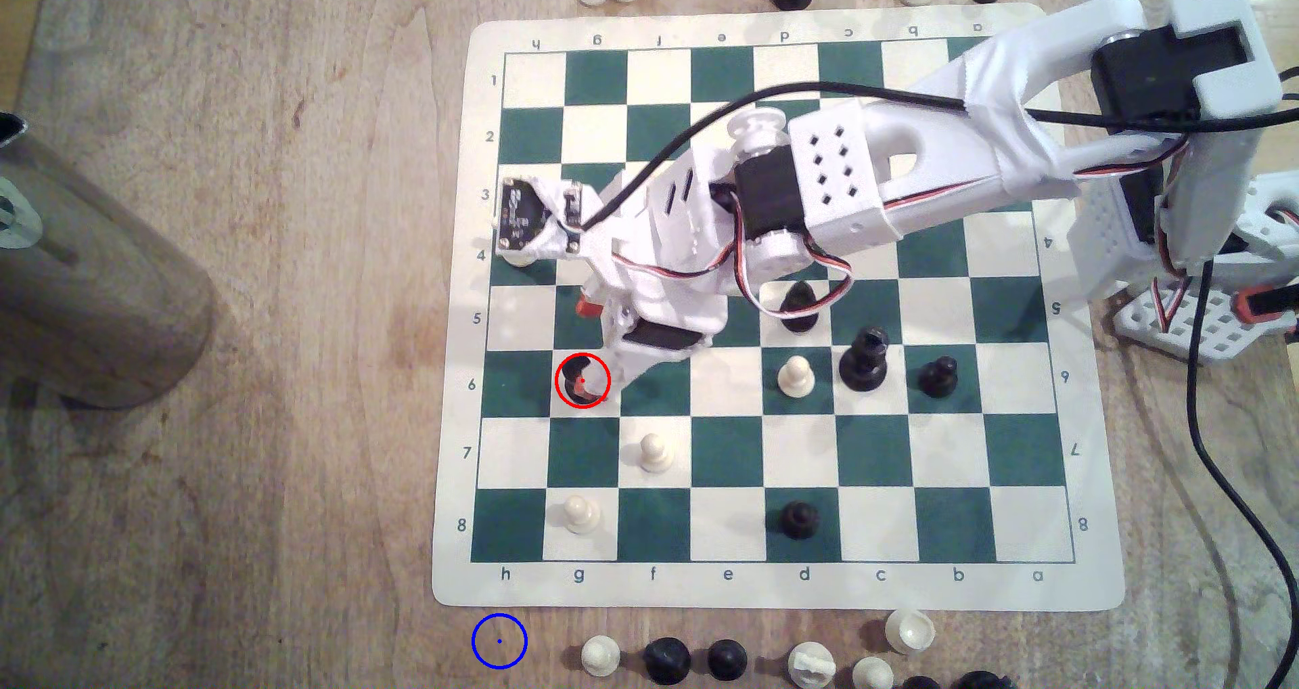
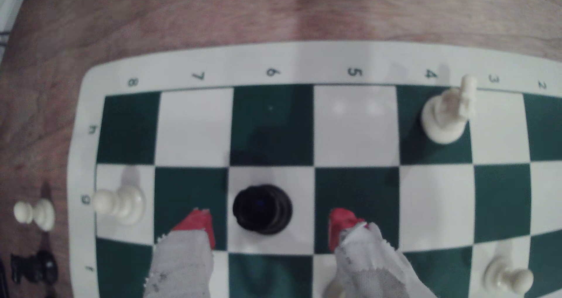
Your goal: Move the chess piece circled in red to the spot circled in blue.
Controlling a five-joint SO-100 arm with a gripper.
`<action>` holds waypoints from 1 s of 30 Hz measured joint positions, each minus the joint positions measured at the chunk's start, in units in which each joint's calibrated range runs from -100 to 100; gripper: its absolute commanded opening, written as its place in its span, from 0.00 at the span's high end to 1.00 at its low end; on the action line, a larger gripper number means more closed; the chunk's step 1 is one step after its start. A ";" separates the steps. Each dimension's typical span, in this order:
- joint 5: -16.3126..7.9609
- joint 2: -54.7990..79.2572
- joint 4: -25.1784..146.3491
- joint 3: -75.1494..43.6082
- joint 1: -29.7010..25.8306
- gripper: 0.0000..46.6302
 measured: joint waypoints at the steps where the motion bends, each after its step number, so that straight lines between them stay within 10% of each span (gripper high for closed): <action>1: 0.00 0.08 -0.32 0.00 0.07 0.58; 30: 0.20 5.95 -3.19 -3.62 -2.06 0.60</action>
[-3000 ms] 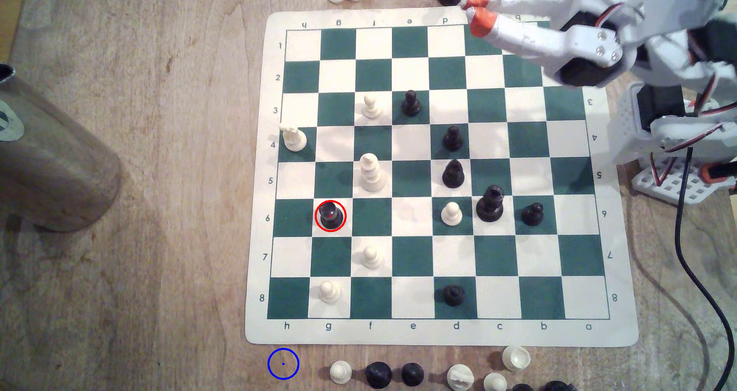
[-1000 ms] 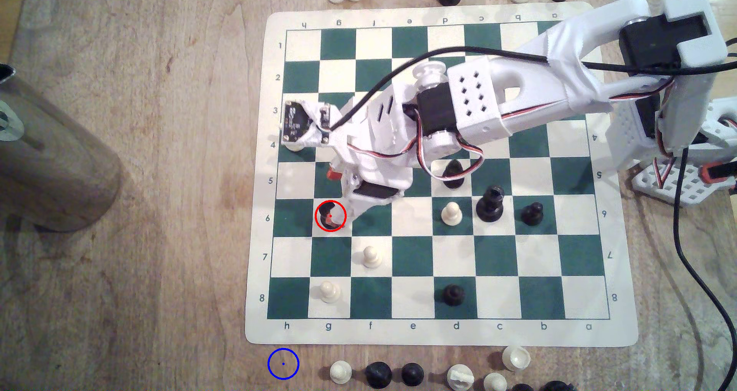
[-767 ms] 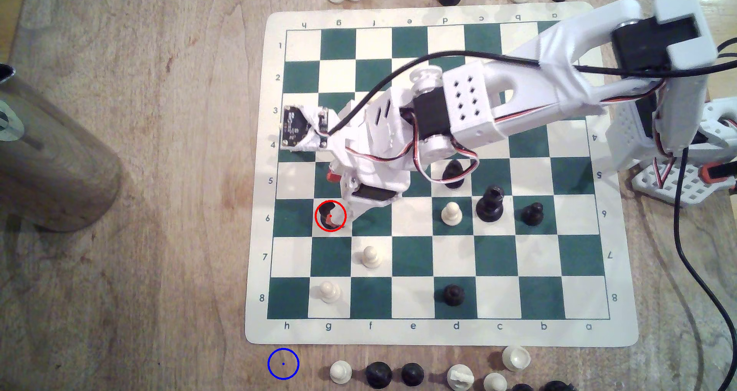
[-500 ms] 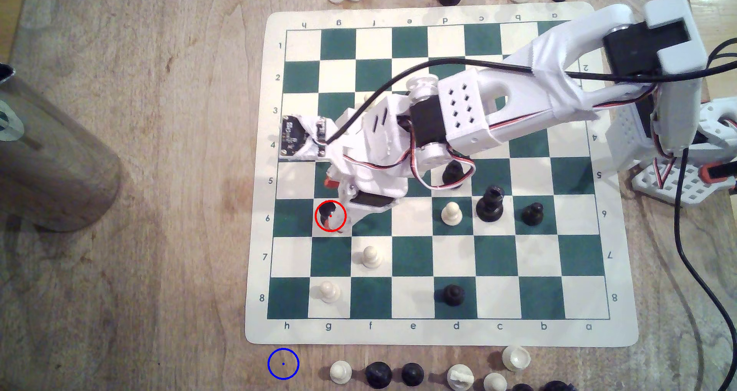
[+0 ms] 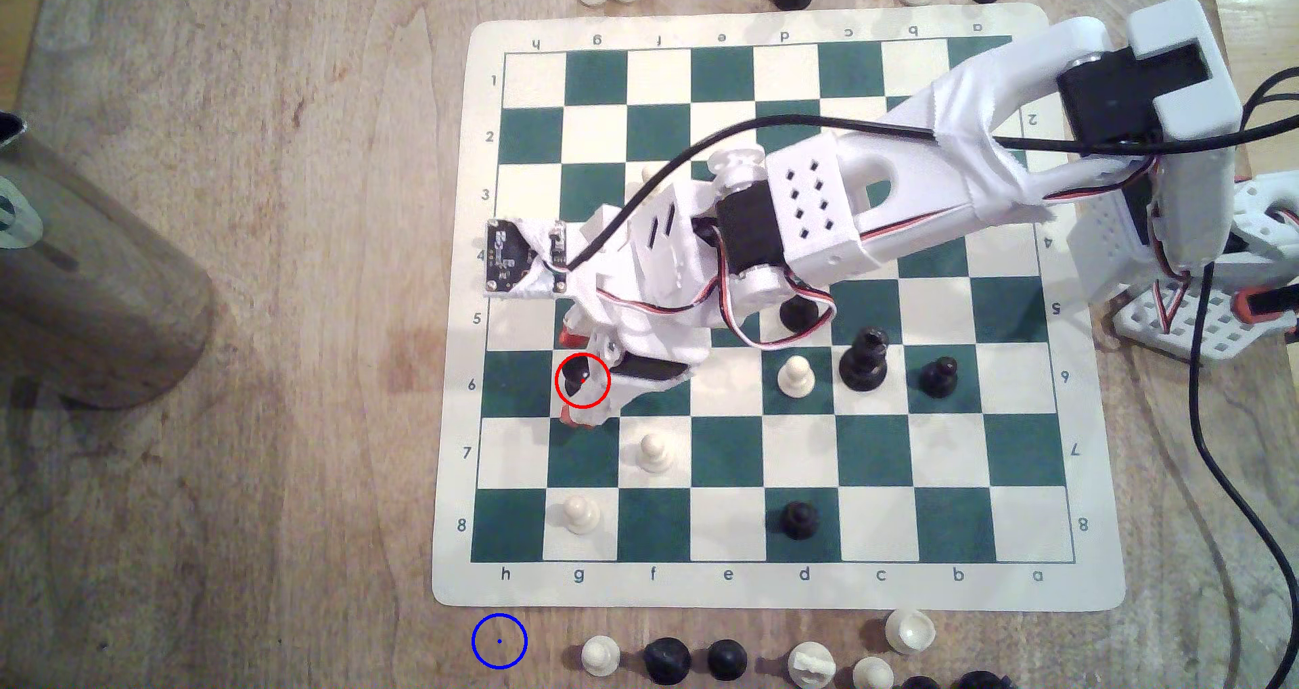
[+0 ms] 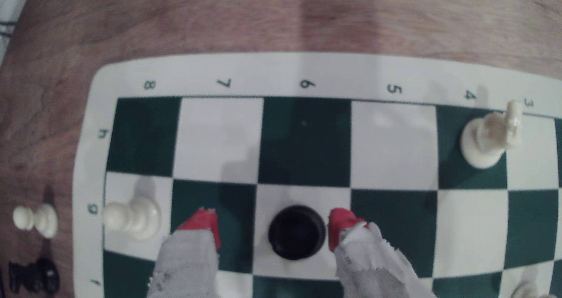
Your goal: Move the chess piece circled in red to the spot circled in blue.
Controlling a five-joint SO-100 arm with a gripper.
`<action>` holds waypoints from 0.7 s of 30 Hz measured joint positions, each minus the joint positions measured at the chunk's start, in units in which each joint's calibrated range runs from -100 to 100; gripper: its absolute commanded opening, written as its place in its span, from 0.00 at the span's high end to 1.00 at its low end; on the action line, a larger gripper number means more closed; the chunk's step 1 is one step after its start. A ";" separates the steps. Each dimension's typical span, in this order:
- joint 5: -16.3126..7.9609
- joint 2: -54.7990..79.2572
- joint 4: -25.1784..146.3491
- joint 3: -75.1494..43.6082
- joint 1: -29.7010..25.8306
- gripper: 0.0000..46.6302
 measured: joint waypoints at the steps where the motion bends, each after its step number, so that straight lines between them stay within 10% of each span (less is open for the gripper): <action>1: 0.00 0.00 0.00 0.00 -0.07 0.60; 21: 0.00 1.26 0.00 0.00 0.00 0.67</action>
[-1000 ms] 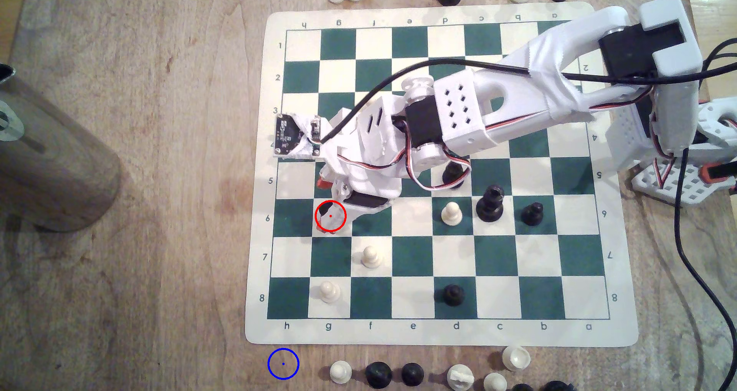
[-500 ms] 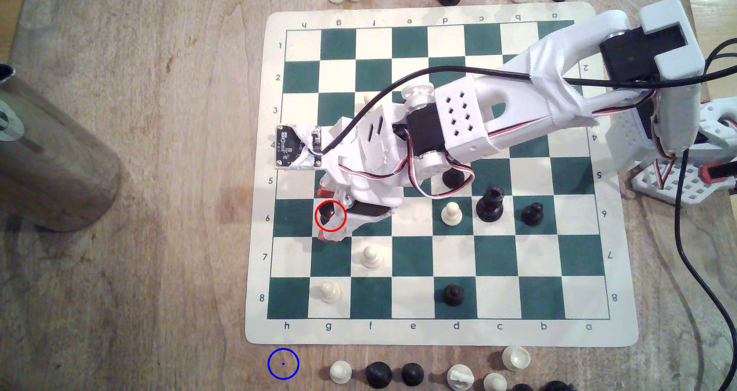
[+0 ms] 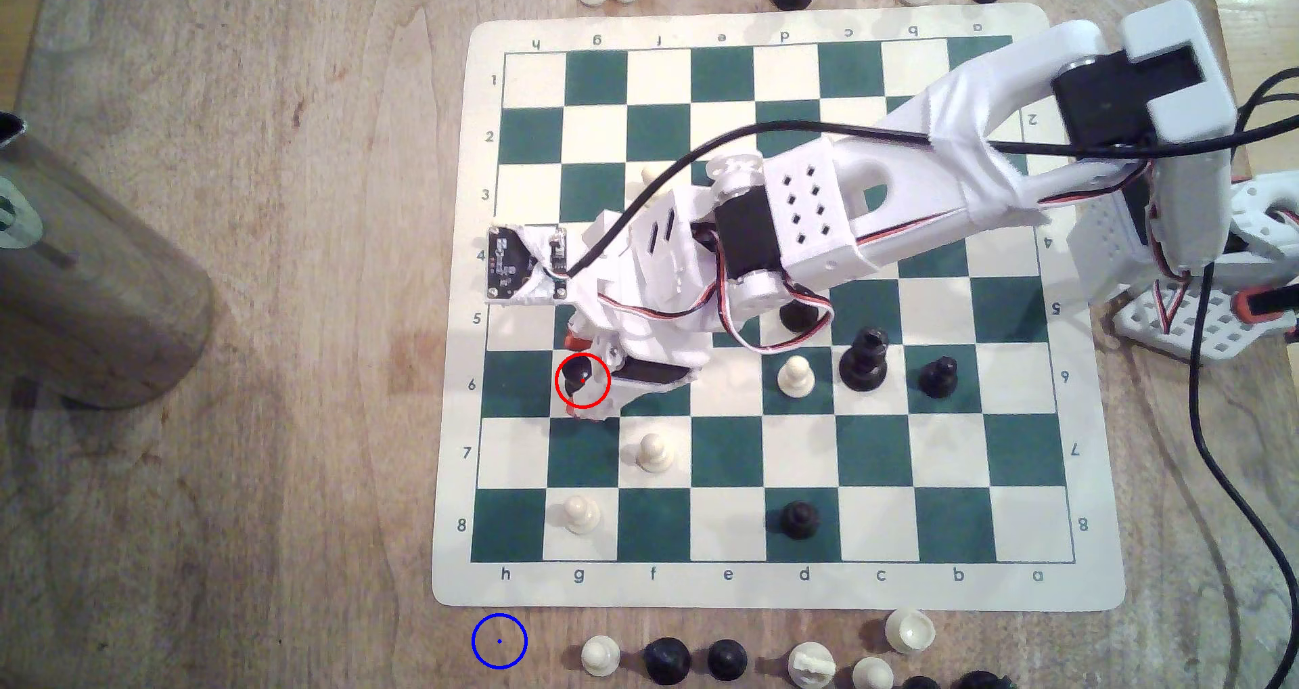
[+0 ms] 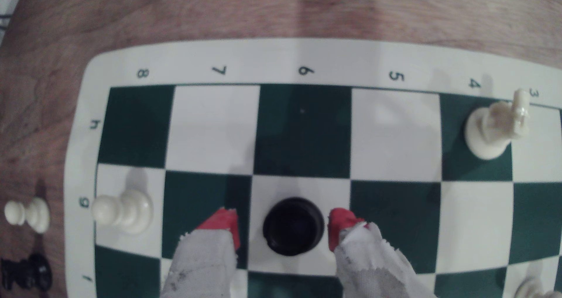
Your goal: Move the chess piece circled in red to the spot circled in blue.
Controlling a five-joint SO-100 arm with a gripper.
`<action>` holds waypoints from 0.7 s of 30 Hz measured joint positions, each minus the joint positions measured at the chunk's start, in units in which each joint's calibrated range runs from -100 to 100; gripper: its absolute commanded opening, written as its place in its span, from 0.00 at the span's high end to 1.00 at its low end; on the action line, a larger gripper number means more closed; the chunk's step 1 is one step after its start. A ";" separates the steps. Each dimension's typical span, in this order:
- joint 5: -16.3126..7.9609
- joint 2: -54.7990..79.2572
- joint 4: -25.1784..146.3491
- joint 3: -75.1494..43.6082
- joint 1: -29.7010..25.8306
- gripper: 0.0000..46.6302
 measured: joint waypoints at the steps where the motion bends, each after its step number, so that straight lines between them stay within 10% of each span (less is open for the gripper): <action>1: 0.00 0.00 0.00 0.00 0.00 0.67; 21: -0.59 0.00 0.08 0.00 -0.74 0.99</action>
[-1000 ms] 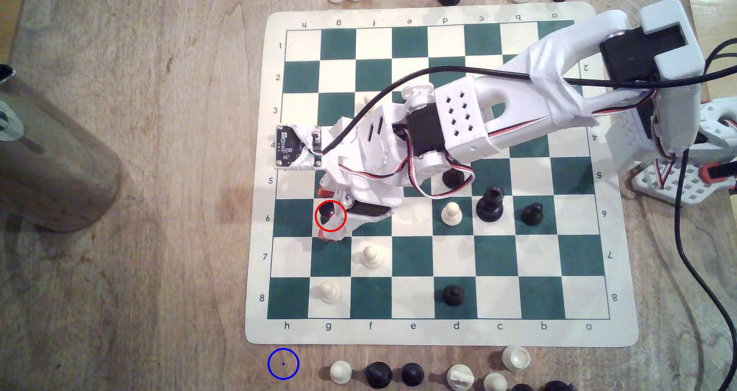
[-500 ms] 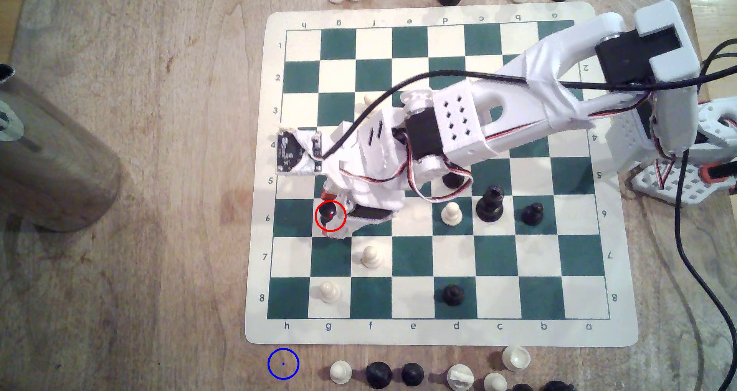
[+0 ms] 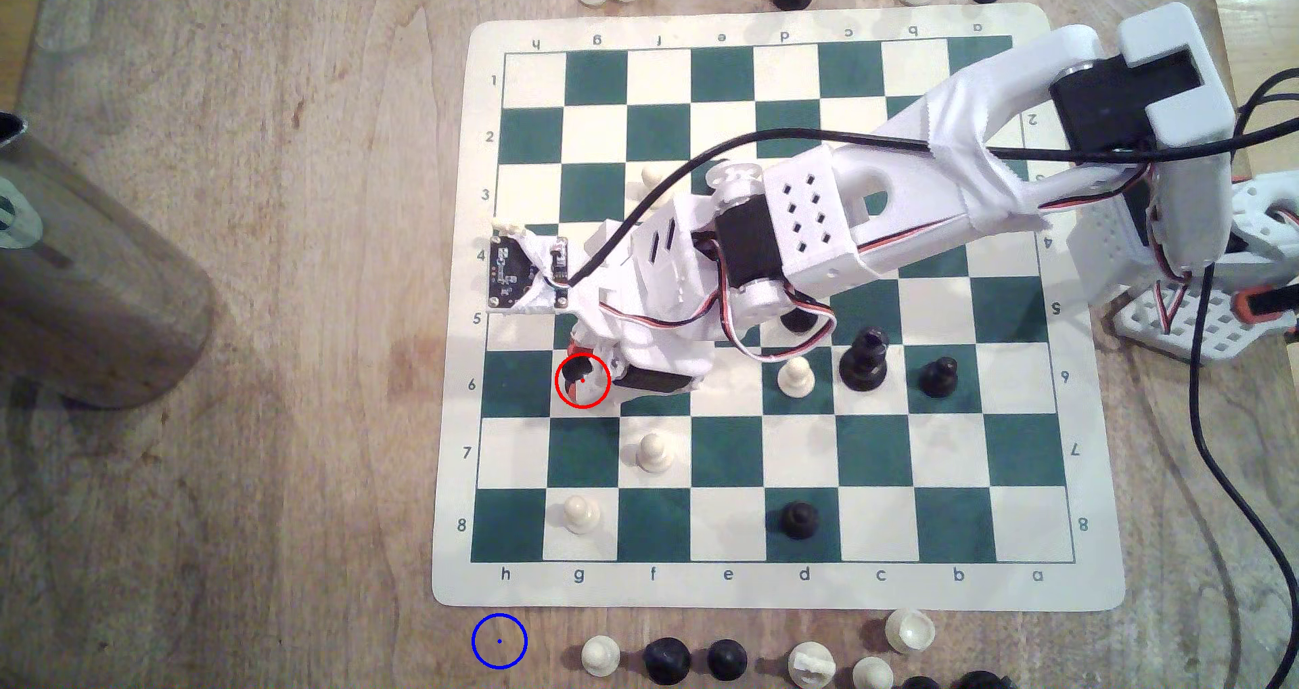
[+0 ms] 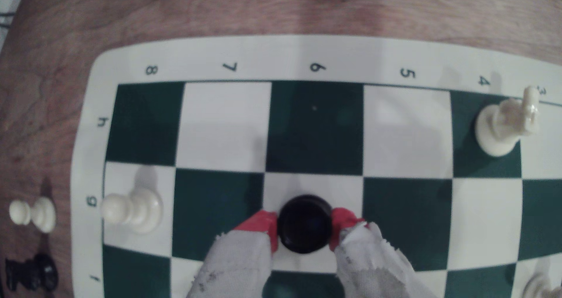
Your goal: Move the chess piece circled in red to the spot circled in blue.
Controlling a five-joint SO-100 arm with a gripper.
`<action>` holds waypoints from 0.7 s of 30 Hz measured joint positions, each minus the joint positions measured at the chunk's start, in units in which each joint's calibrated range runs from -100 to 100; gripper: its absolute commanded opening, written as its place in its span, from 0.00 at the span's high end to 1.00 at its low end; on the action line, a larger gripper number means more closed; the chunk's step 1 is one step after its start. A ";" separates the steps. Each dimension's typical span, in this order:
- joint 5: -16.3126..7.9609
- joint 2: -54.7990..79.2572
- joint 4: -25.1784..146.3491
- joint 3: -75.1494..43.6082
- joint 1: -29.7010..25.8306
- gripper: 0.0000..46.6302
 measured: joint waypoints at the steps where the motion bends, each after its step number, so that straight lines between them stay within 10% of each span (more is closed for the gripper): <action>1: 0.00 0.00 0.00 0.00 0.00 0.99; 21: -2.64 -3.69 9.64 -16.81 -6.19 0.99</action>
